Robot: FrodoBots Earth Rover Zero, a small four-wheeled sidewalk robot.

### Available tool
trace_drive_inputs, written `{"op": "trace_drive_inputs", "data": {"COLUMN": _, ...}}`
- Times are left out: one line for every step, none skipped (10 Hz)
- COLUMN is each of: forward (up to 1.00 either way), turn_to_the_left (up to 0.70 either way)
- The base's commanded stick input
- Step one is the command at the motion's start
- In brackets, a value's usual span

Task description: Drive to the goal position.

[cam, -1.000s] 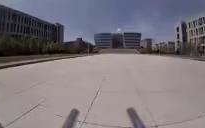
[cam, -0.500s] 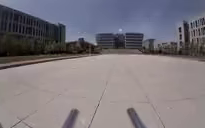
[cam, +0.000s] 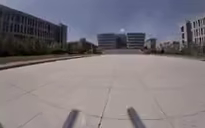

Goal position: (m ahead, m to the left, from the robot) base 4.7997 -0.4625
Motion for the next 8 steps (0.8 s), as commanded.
{"op": "trace_drive_inputs", "data": {"forward": 0.70, "turn_to_the_left": 0.00}}
{"op": "trace_drive_inputs", "data": {"forward": 0.70, "turn_to_the_left": 0.00}}
{"op": "trace_drive_inputs", "data": {"forward": 0.70, "turn_to_the_left": 0.00}}
{"op": "trace_drive_inputs", "data": {"forward": 0.70, "turn_to_the_left": -0.05}}
{"op": "trace_drive_inputs", "data": {"forward": 0.70, "turn_to_the_left": -0.30}}
{"op": "trace_drive_inputs", "data": {"forward": 0.70, "turn_to_the_left": -0.35}}
{"op": "trace_drive_inputs", "data": {"forward": 0.70, "turn_to_the_left": -0.35}}
{"op": "trace_drive_inputs", "data": {"forward": 0.70, "turn_to_the_left": -0.35}}
